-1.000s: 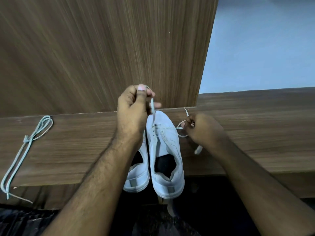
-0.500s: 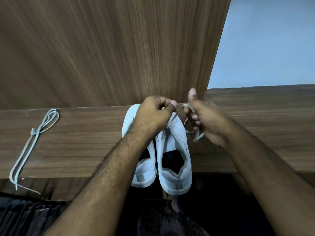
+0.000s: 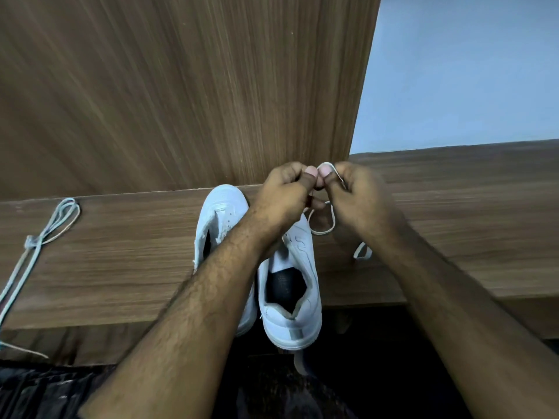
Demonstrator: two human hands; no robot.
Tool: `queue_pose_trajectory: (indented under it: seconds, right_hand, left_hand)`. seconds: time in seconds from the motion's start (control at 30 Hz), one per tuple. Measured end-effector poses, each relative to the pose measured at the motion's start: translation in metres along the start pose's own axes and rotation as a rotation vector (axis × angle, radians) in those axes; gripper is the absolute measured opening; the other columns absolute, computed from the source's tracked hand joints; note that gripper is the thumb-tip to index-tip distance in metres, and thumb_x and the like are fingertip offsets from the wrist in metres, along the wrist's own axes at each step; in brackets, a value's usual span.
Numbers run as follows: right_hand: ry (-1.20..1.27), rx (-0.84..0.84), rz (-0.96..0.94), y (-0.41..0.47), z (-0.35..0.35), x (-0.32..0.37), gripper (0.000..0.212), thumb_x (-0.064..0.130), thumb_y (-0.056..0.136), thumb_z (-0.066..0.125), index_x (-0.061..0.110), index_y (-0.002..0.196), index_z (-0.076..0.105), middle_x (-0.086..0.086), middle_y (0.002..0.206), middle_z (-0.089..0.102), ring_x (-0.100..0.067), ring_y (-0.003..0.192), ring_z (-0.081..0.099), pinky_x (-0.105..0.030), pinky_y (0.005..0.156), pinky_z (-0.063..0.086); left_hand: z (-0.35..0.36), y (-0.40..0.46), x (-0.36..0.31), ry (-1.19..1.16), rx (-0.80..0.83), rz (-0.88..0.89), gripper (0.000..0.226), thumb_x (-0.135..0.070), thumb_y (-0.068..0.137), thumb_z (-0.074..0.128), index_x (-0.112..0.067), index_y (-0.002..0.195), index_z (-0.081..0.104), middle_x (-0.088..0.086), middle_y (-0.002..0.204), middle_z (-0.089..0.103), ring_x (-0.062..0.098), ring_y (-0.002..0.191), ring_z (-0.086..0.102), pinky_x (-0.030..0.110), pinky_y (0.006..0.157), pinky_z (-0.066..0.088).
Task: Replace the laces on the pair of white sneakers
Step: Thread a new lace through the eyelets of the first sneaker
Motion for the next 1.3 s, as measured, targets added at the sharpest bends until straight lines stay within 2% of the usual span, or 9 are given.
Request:
queue_pose_trajectory:
  seconds: [0.23,0.5,0.57,0.67,0.73,0.97,1.1,1.2,1.3]
  right_hand:
    - [0.03,-0.117,0.033,0.002,-0.019,-0.01,0.032,0.046,0.101,0.05,0.019,0.088,0.061,0.01,0.059,0.052,-0.004,0.055,0.049,-0.028,0.057,0.036]
    - [0.08,0.082,0.018,-0.004,-0.008,-0.006,0.046,0.05,0.097,0.055,0.012,0.071,0.059,0.003,0.054,0.047,-0.005,0.046,0.038,-0.023,0.049,0.034]
    - [0.182,0.099,0.011,-0.006,-0.001,0.005,0.033,0.046,0.097,0.058,0.018,0.08,0.064,0.008,0.056,0.052,-0.001,0.047,0.042,-0.017,0.048,0.035]
    - [0.487,0.087,0.061,-0.007,0.006,0.019,0.015,0.033,0.1,0.058,0.02,0.092,0.06,0.008,0.061,0.06,-0.002,0.054,0.053,-0.021,0.051,0.042]
    - [0.621,0.073,0.095,-0.008,0.005,0.022,0.01,0.026,0.1,0.057,0.017,0.097,0.056,0.009,0.06,0.058,0.0,0.05,0.052,-0.019,0.045,0.04]
    - [0.511,-0.087,0.131,-0.003,-0.008,0.003,0.013,0.028,0.097,0.063,0.016,0.093,0.06,0.0,0.065,0.052,-0.008,0.054,0.044,-0.025,0.05,0.037]
    - [0.38,0.013,0.079,-0.006,0.003,0.014,0.006,0.027,0.096,0.061,0.023,0.091,0.061,0.007,0.067,0.062,-0.023,0.062,0.061,-0.037,0.059,0.05]
    - [0.626,0.111,0.09,-0.012,0.015,0.034,0.006,0.018,0.102,0.055,0.017,0.096,0.055,0.005,0.066,0.061,-0.006,0.058,0.057,-0.018,0.053,0.044]
    - [0.652,0.052,0.149,-0.014,0.01,0.032,0.004,0.015,0.101,0.055,0.016,0.098,0.056,0.005,0.064,0.057,0.003,0.048,0.049,-0.013,0.044,0.038]
  left_hand:
    - [-0.011,0.009,0.011,0.289,-0.195,0.039,0.032,-0.029,0.105,0.049,-0.011,0.083,0.064,-0.006,0.061,0.055,0.0,0.046,0.048,0.02,0.052,0.041]
    - [-0.037,-0.002,0.003,0.848,-0.511,0.016,0.024,-0.036,0.101,0.052,-0.023,0.102,0.072,0.005,0.123,0.055,0.032,0.117,0.048,0.042,0.097,0.035]
    - [-0.024,-0.003,-0.004,0.726,-0.426,0.144,0.019,-0.039,0.099,0.054,-0.032,0.092,0.071,-0.008,0.114,0.058,0.025,0.116,0.047,0.037,0.094,0.028]
    - [-0.009,-0.004,-0.003,0.316,-0.246,0.208,0.029,-0.046,0.095,0.05,-0.025,0.077,0.057,-0.004,0.073,0.064,0.022,0.079,0.059,0.05,0.086,0.052]
    - [-0.009,-0.002,0.0,0.388,-0.243,0.201,0.032,-0.04,0.099,0.049,-0.021,0.073,0.052,-0.003,0.062,0.058,0.019,0.068,0.055,0.05,0.081,0.053]
    - [-0.066,-0.006,-0.008,1.012,-0.6,0.016,0.027,-0.035,0.105,0.042,-0.022,0.105,0.066,0.008,0.102,0.07,0.031,0.107,0.055,0.046,0.097,0.026]
    - [-0.044,-0.011,-0.012,0.698,-0.469,0.195,0.029,-0.037,0.105,0.044,-0.025,0.08,0.052,-0.005,0.086,0.067,0.028,0.104,0.061,0.046,0.101,0.035]
    - [-0.013,-0.012,-0.007,0.496,-0.3,0.27,0.029,-0.033,0.104,0.045,-0.026,0.076,0.045,-0.005,0.068,0.062,0.028,0.079,0.065,0.042,0.078,0.05]
    - [-0.019,-0.005,-0.004,0.624,-0.333,0.21,0.023,-0.028,0.104,0.046,-0.023,0.081,0.049,-0.001,0.073,0.062,0.029,0.08,0.061,0.033,0.068,0.039]
Point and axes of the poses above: each hand's wrist, its own y-axis towards the middle knuckle, its own z-axis out of the palm, x = y × z, the point moved 4 cm from there along y, towards the middle knuckle
